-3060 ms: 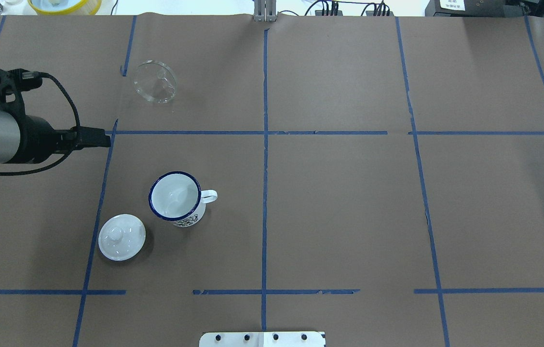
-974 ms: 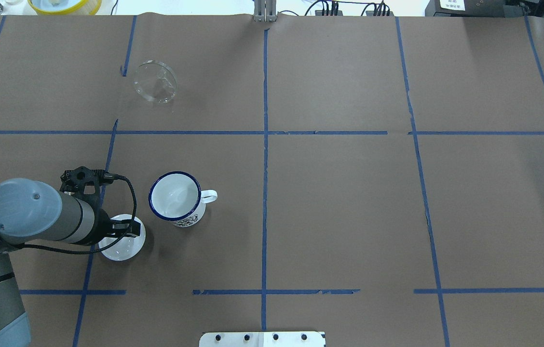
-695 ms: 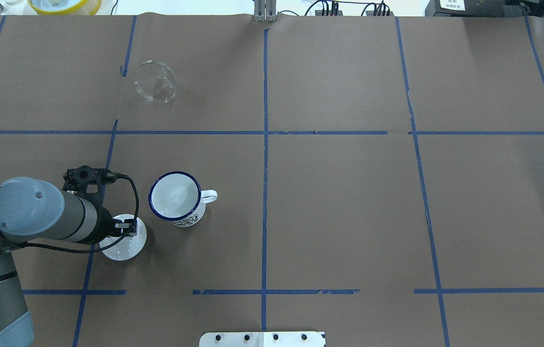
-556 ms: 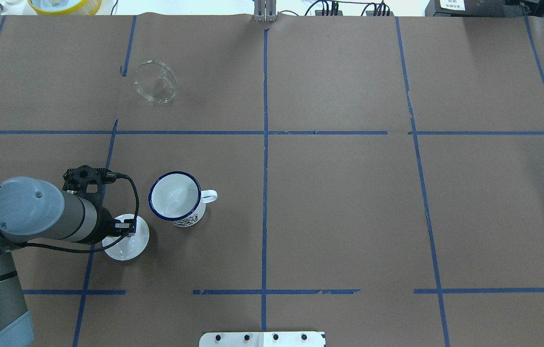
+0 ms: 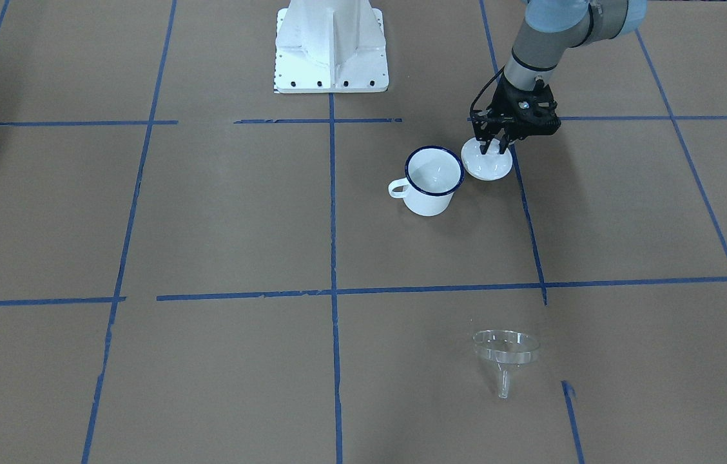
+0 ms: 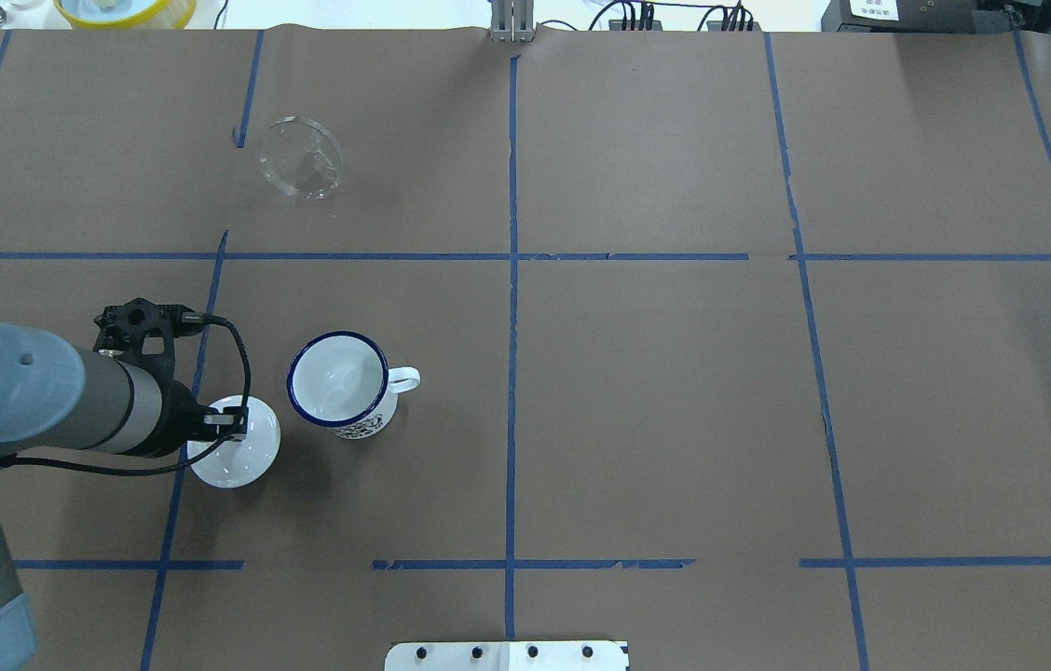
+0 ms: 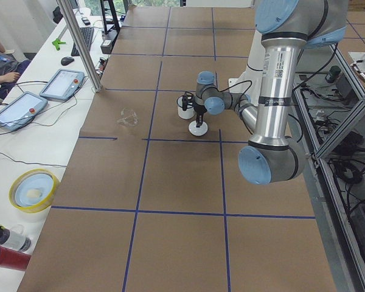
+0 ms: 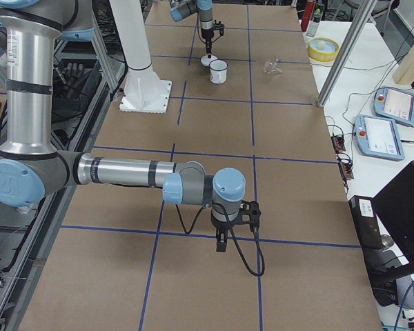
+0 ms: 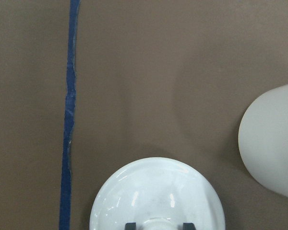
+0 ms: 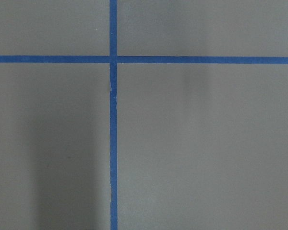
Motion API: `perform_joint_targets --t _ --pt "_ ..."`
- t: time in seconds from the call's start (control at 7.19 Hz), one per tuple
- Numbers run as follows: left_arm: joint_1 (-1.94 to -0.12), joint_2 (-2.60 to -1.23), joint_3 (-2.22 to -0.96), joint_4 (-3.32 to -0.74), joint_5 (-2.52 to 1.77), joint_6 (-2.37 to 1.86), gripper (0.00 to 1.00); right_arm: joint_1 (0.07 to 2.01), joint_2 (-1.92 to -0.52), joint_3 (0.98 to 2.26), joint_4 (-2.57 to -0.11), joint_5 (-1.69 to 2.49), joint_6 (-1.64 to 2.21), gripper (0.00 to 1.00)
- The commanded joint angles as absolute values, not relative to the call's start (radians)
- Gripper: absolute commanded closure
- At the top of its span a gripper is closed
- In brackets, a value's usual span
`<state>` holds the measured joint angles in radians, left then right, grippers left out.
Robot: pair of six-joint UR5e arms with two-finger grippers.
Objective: Remove funnel from cup
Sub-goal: 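Lift the white lid and carry it over the mug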
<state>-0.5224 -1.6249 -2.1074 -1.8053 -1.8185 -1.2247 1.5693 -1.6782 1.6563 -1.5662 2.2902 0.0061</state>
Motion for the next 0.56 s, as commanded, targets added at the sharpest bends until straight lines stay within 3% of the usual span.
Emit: perform_joint_targets --t 0.0,0.14,0.42 --pt "-0.601 -1.547 -2.253 -1.780 -1.825 -1.166 1.00 1.569 -1.678 1.657 -1.566 2.290 0.006 0.00" --pt "-0.624 -1.575 -2.317 -1.655 -1.833 -1.166 1.00 1.569 -1.678 1.657 -1.566 2.290 0.006 0.00" --pt "-0.655 -1.862 -2.295 -1.379 -1.862 -1.167 1.00 1.569 -1.678 1.657 -1.566 2.290 0.006 0.00"
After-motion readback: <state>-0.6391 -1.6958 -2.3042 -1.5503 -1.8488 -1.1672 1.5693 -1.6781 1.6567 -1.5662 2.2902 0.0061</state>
